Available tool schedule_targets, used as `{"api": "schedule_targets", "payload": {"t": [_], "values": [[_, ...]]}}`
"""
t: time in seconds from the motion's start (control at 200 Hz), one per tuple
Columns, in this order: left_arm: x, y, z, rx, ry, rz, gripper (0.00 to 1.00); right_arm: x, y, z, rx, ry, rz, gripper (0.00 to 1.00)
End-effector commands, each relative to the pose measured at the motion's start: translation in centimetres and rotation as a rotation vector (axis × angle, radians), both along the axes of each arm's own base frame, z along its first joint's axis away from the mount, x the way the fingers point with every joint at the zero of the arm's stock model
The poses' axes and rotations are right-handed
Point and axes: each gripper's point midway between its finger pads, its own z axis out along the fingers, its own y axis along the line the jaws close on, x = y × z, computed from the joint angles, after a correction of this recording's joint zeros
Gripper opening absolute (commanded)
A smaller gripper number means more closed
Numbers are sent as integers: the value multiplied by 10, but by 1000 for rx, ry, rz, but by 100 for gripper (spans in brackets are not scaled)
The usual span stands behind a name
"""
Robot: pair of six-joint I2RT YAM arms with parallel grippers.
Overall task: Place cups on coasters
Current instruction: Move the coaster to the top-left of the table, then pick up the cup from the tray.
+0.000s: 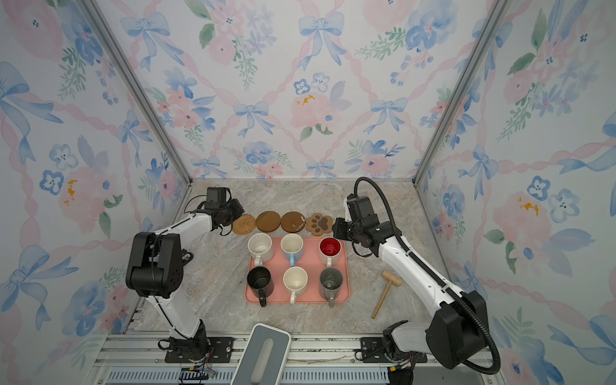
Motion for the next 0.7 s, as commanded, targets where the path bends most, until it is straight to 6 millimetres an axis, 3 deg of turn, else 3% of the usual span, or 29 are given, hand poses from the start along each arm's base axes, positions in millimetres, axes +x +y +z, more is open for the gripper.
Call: {"api": "schedule_targets", "payload": {"t": [0.0,0.205,0.315,0.52,0.695], "values": [[-3,-9,47,72,-98,-54,0,-10,-13,13,-48,-20,2,32],[-24,-52,100,156,-231,-237,0,-32,-22,25,-100,-27,42,37],[-45,-77,118,182,-287,-332,0,-50,-26,28,-160,-18,68,40],[-86,-104,134,185,-352,-446,8,-89,-30,44,-229,-37,108,45],[-118,-122,131,194,-372,-522,27,-121,-31,43,-261,-31,135,46]]}}
